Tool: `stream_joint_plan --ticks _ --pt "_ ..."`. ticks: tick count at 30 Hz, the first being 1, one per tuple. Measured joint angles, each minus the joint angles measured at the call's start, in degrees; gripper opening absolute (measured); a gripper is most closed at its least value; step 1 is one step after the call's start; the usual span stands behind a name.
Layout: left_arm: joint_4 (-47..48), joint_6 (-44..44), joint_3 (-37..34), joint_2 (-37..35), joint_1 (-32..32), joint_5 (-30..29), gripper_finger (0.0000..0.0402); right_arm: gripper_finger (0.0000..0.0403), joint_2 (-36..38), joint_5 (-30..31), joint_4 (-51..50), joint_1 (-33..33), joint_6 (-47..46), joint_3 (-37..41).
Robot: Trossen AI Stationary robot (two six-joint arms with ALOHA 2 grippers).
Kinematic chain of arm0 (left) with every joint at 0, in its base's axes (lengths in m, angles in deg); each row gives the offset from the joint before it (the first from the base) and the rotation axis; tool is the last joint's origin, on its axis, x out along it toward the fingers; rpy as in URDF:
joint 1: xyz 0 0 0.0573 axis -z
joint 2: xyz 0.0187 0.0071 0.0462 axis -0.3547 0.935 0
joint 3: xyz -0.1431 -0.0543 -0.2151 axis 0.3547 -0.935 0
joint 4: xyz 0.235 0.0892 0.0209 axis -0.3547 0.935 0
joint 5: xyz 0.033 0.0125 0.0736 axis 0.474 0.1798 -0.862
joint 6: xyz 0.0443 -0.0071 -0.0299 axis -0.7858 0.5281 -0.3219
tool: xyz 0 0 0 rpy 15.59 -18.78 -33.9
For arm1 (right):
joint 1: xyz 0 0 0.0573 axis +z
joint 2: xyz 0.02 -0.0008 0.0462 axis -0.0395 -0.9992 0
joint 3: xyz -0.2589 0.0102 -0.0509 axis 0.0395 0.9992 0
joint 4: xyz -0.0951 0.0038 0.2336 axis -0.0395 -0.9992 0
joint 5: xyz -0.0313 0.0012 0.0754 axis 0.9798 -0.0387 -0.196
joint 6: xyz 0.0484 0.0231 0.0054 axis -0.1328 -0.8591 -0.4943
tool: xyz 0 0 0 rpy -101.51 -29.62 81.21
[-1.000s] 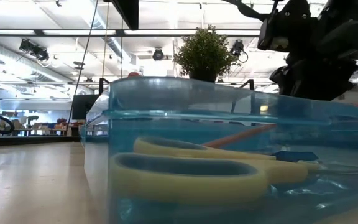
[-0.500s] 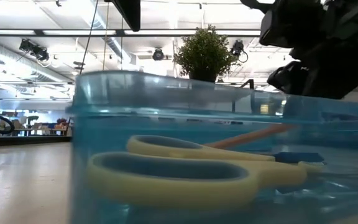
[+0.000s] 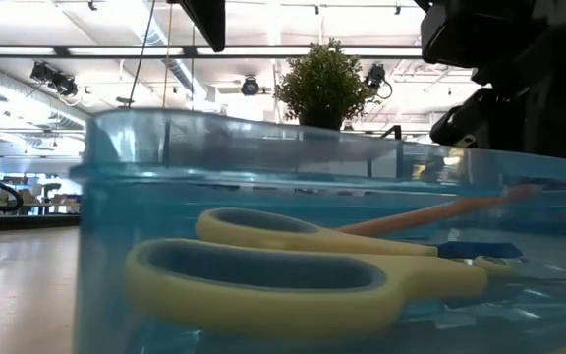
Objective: Pack school essentials
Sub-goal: Adjust the pencil in the blue supply box
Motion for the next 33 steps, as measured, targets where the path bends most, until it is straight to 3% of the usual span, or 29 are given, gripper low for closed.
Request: stream_joint_plan --ticks 11,21,23,28,33 --pt "0.0 1.3 0.0 0.0 -0.3 -0.2 0.0024 0.0140 0.4 -3.0 1.0 0.0 -0.9 0.0" --pt "-0.4 2.7 0.0 0.0 0.2 -0.1 0.0023 0.0133 4.5 15.6 -0.9 0.0 -2.6 0.1" --pt "-0.4 2.8 0.0 0.0 0.1 -0.1 0.0026 0.0131 3.5 15.2 -0.4 0.2 -4.0 0.1" --pt "-1.1 5.5 0.0 0.0 0.1 0.1 0.0029 0.0130 2.6 7.7 7.2 2.8 -1.1 0.2" --pt "-6.5 11.5 0.0 0.0 1.5 7.7 0.0024 0.0128 2.6 2.7 8.3 4.9 0.1 0.2"
